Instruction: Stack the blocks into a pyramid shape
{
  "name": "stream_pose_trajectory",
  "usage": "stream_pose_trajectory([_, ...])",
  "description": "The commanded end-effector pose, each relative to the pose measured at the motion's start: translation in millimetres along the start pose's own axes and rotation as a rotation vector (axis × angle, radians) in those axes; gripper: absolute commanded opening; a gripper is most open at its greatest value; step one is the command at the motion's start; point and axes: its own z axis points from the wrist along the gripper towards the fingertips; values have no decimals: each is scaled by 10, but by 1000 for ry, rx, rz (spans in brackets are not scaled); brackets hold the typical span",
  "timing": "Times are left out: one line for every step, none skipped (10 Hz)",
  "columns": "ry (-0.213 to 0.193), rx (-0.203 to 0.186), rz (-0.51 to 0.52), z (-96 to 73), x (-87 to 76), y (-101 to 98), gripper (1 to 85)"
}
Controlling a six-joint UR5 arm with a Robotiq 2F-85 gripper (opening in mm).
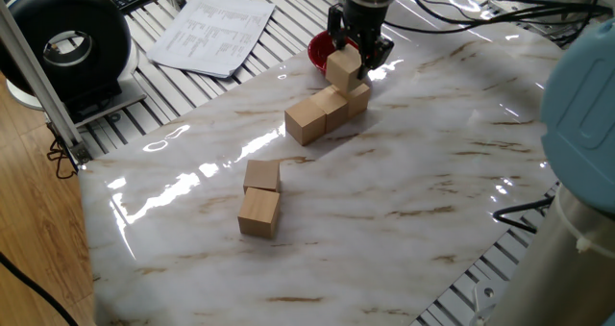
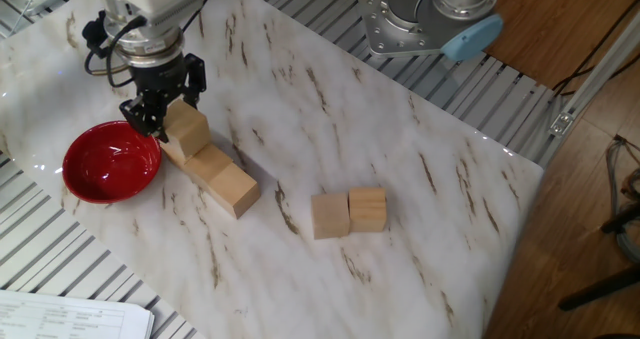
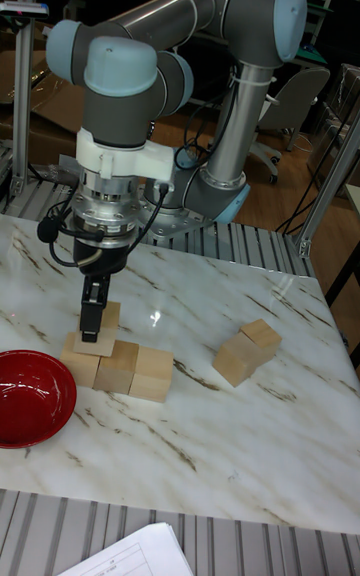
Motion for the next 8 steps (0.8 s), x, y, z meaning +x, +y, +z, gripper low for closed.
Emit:
stream_pose_trajectory([3,-4,15,54,-17,-38,10])
stream_pose_trajectory([4,-4,12,71,-16,-40,10])
stream_pose_trajectory([6,-4,11,78,-18,-37,10])
stream_pose_trajectory([6,-5,11,82,-20,-34,10])
stream_pose_trajectory([6,-7,8,86,-37,-27,10])
stream_pose_trajectory([7,-7,5,91,-47,-23,10])
stream_pose_trajectory([7,-9,5,96,-56,-16,10])
stream_pose_trajectory([9,-9,5,97,-58,-16,10])
